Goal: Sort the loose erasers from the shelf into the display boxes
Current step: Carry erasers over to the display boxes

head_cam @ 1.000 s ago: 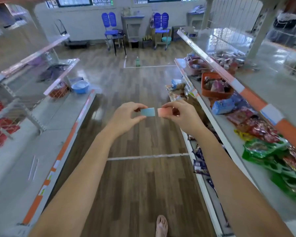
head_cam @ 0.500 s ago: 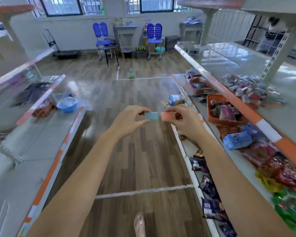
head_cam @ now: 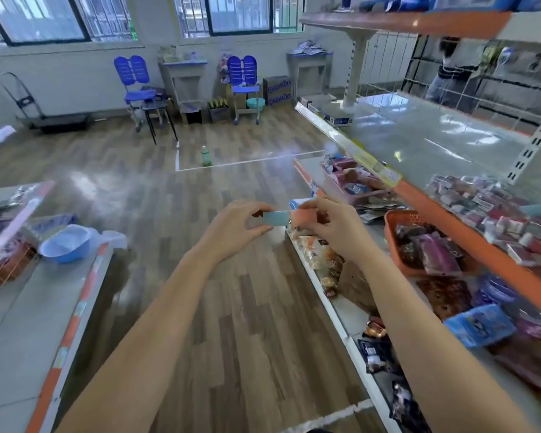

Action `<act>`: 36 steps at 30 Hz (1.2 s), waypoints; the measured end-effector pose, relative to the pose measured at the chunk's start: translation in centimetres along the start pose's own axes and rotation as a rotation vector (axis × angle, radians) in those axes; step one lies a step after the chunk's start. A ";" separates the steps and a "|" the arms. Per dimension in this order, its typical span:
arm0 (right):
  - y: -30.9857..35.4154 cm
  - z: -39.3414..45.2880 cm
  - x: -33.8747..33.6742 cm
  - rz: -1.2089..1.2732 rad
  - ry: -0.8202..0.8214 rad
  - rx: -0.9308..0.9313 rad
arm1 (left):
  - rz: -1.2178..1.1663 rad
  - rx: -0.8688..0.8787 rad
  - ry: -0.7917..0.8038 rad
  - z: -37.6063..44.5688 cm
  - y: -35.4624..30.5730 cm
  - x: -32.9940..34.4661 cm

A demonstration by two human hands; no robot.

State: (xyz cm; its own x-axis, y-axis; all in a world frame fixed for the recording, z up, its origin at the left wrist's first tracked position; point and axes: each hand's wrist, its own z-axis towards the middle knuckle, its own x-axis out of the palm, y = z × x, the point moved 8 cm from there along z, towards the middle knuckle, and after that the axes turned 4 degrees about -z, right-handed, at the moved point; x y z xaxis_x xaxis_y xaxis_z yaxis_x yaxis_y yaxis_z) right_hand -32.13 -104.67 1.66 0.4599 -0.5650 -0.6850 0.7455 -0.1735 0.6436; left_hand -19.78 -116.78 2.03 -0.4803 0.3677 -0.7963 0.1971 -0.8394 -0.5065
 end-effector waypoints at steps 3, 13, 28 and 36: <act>-2.0 5.2 1.4 -0.005 0.000 0.007 | 0.006 0.018 0.010 4.8 3.4 0.5; -10.3 27.1 4.3 -0.062 0.021 -0.033 | 0.013 0.004 -0.001 25.6 15.4 1.0; -21.5 55.3 5.9 -0.107 -0.130 0.031 | -0.074 0.127 0.007 54.6 30.1 2.4; -26.9 67.1 5.5 -0.166 -0.249 0.153 | -0.134 0.252 0.096 69.9 35.7 3.5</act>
State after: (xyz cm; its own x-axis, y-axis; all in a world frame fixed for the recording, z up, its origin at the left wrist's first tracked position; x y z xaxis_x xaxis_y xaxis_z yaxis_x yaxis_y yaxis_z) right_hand -82.02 -157.25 3.50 0.1922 -0.6958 -0.6920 0.7104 -0.3879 0.5873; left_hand -74.11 -173.43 4.31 -0.4022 0.5077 -0.7619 -0.0866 -0.8495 -0.5204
